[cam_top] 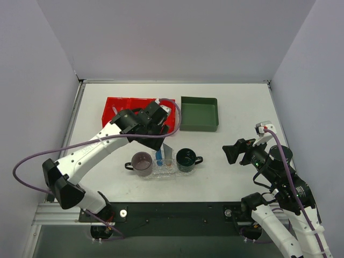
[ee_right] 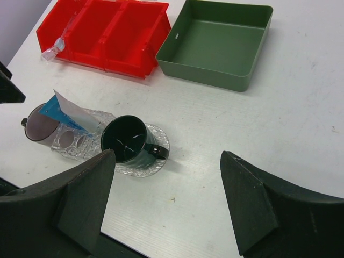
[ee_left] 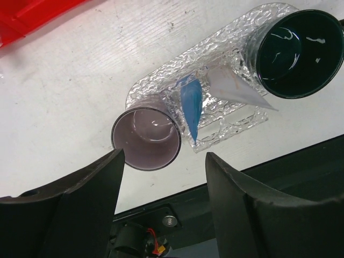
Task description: Prepare toiletry sets of a toothbrush and toothpaste on the tray
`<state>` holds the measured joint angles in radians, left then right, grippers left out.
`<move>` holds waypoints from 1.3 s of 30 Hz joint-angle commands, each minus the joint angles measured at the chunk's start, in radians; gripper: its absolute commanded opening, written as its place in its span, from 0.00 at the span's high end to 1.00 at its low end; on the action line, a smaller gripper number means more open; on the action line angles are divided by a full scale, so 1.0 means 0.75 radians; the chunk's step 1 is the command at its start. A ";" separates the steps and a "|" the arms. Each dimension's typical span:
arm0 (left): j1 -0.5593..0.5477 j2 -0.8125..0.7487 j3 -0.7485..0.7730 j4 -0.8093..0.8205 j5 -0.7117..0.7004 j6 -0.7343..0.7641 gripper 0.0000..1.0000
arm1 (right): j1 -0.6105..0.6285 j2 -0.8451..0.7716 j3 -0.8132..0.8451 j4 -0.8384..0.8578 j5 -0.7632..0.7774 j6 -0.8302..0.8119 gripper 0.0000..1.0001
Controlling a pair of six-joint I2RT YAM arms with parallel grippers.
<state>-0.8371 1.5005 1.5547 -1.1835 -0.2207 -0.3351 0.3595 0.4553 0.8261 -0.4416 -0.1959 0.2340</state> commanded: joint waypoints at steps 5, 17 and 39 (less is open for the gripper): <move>0.301 -0.178 -0.101 0.148 0.040 0.101 0.28 | -0.005 0.004 -0.011 0.016 0.050 0.003 0.26; 0.901 -0.116 -0.416 0.839 0.184 -0.095 0.41 | -0.007 0.033 -0.007 0.006 0.083 -0.003 0.26; 0.897 0.294 -0.341 0.901 0.037 0.113 0.49 | -0.007 0.068 -0.011 0.004 0.114 0.003 0.26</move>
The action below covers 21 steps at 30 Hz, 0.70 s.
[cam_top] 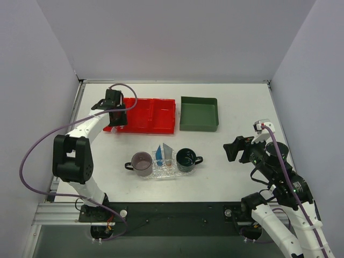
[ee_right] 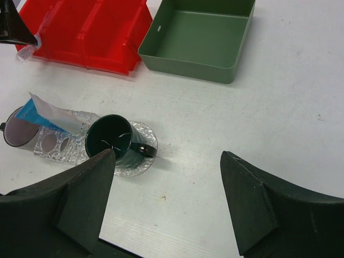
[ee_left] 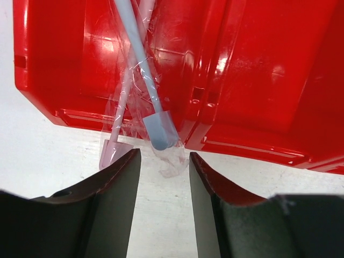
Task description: Prepare toiletry sets of a toothbrush and toothpaste on the tray
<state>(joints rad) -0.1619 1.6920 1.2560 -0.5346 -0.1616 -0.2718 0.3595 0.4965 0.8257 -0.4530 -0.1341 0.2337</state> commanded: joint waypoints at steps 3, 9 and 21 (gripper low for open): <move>-0.005 0.047 0.052 0.044 -0.020 0.031 0.49 | -0.007 0.015 -0.011 0.019 0.034 0.003 0.26; -0.017 0.069 0.052 0.042 -0.010 0.039 0.63 | -0.007 0.023 -0.013 0.019 0.036 0.003 0.26; -0.044 0.014 0.023 -0.009 -0.050 0.051 0.97 | -0.005 0.035 -0.007 0.015 0.052 0.001 0.26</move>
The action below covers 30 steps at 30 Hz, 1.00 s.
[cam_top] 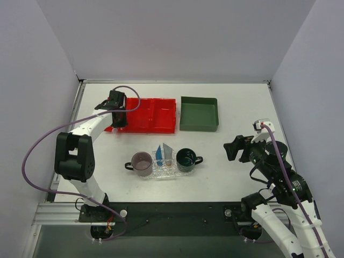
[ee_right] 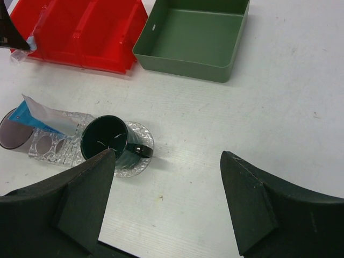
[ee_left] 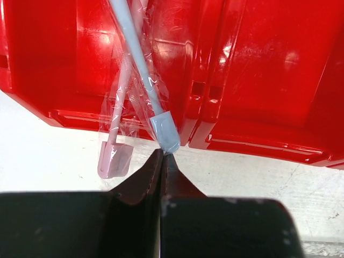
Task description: Prepare toiletry sets of a toothbrush and toothpaste on the tray
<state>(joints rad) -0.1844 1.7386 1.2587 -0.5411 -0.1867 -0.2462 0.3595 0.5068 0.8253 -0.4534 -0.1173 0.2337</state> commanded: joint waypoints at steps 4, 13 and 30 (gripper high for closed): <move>-0.022 -0.115 0.030 -0.041 -0.013 0.019 1.00 | -0.007 0.034 0.004 0.013 0.024 -0.001 0.26; -0.028 -0.407 0.068 -0.146 0.034 -0.007 1.00 | -0.005 0.093 0.124 0.005 -0.075 0.010 0.26; -0.329 -0.678 0.291 -0.491 0.596 -0.165 1.00 | 0.181 0.337 0.398 0.206 -0.578 -0.031 0.32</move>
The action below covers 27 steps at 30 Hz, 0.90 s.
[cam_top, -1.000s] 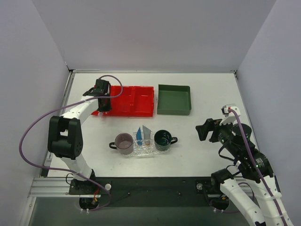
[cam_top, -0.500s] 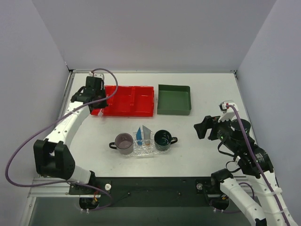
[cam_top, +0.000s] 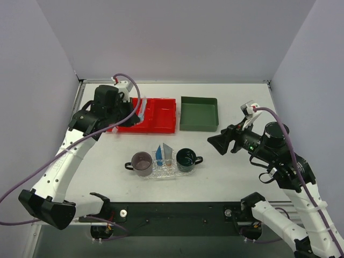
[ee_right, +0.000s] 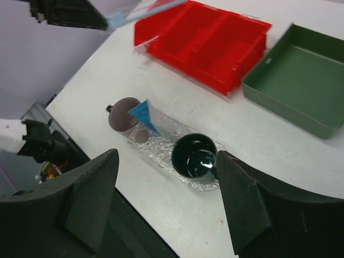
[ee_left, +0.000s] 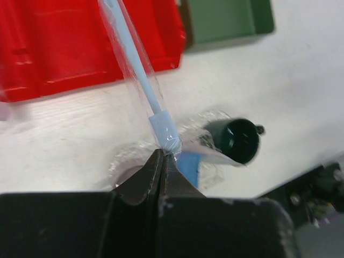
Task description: Prepare toiletry sets of a toothbrush and toothpaste on the tray
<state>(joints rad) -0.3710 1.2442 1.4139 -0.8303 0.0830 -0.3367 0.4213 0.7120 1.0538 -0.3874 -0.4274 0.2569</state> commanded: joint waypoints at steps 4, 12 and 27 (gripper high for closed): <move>-0.143 -0.041 0.119 -0.120 0.402 -0.067 1.00 | 0.303 0.122 0.141 0.103 -0.158 -0.195 0.35; -0.336 0.024 0.246 -0.169 0.618 -0.036 1.00 | 0.628 0.261 0.221 0.069 0.054 -0.443 0.37; -0.522 0.067 0.344 -0.245 0.703 0.009 1.00 | 0.796 0.323 0.217 0.042 0.292 -0.715 0.38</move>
<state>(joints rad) -0.7479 1.3094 1.6241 -1.0161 0.5529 -0.3496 1.0088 0.9695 1.2053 -0.3687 -0.2409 -0.2157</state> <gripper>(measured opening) 0.024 0.622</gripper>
